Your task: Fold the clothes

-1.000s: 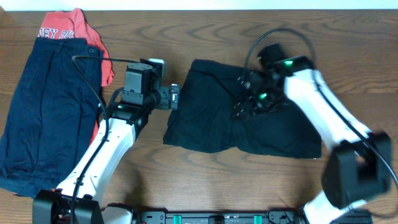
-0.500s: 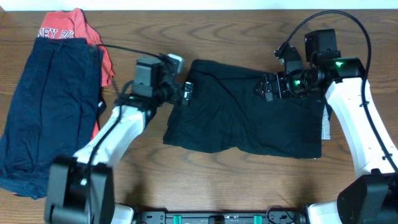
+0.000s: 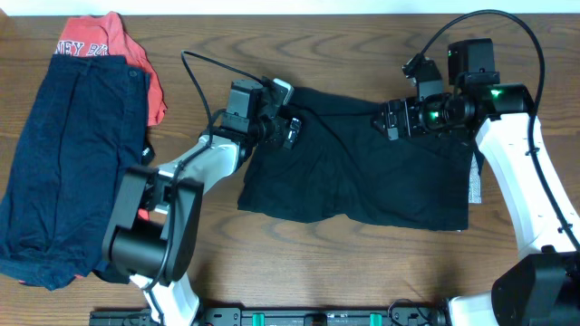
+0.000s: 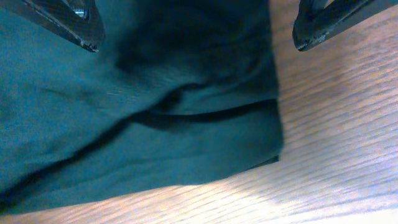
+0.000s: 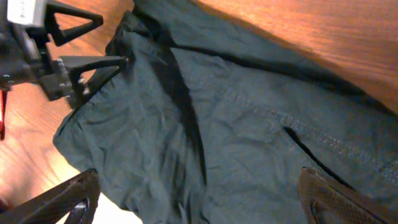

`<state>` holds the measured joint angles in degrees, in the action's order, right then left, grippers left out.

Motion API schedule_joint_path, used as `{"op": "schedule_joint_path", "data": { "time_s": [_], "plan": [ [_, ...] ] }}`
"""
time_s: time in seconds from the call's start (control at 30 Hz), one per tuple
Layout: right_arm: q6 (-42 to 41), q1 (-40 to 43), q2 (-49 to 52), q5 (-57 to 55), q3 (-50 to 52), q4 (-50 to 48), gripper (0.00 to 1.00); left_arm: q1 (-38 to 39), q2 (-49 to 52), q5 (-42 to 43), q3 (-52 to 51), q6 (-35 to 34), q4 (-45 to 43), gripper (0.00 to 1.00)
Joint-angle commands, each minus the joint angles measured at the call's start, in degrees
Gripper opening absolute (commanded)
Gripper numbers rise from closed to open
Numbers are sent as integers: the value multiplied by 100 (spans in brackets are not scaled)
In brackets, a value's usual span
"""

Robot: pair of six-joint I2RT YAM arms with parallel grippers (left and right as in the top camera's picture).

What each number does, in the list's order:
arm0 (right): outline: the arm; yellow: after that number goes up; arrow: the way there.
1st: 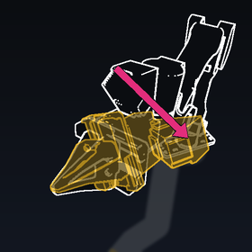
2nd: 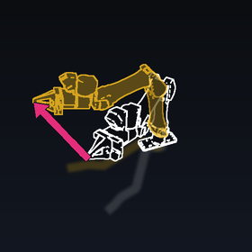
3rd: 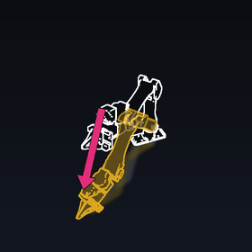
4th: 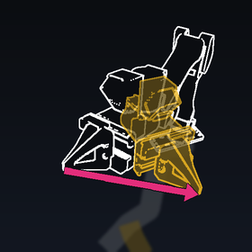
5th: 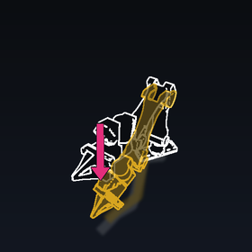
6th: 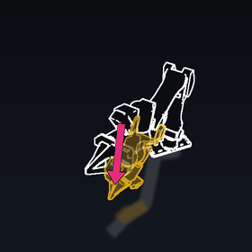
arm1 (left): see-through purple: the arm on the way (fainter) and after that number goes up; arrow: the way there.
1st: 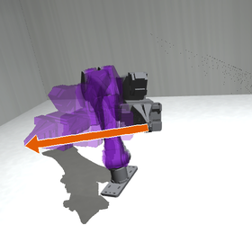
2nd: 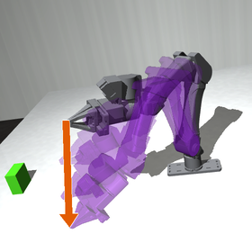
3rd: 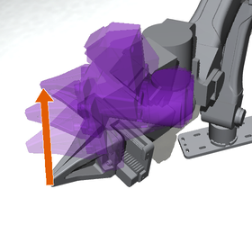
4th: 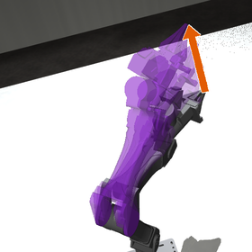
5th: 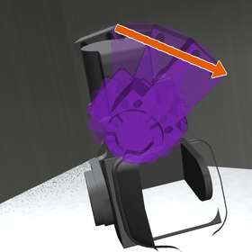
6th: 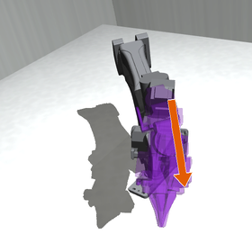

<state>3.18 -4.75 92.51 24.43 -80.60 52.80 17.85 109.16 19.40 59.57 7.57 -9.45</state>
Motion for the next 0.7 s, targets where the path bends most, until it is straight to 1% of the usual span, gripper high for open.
{"op": "schedule_joint_path", "data": {
  "time_s": [0.0,0.13,0.17,0.2,0.23,0.3,0.4,0.43,0.5,0.6,0.63,0.67],
  "plan": [
    [57,72,-90,-24,-33,-57,99,-15,313,-575,122,52,-205,98],
    [59,72,-90,-26,-33,-83,99,-13,555,-702,122,50,-459,98],
    [59,72,-90,-26,-33,-83,99,-13,597,-704,122,33,-485,100],
    [57,72,-90,-26,-33,-83,99,-13,636,-704,122,33,-507,97],
    [59,72,-90,-26,-33,-83,99,-13,658,-702,122,33,-505,92],
    [59,72,-90,-26,-33,-83,99,-13,669,-704,122,31,-503,78],
    [57,72,-90,-57,-33,-85,99,-13,667,-704,122,33,-588,54],
    [57,72,-90,-63,-33,-94,99,-13,667,-704,122,31,-640,43],
    [57,72,-90,-63,-33,-101,99,-13,651,-702,122,22,-732,33],
    [57,72,-90,-63,-33,-105,99,-13,560,-702,122,-129,-859,20],
    [57,72,-90,-63,-33,-111,99,-13,498,-702,122,-166,-874,14],
    [57,72,-90,-63,-33,-118,99,-13,424,-702,122,-166,-881,11]
  ]
}}
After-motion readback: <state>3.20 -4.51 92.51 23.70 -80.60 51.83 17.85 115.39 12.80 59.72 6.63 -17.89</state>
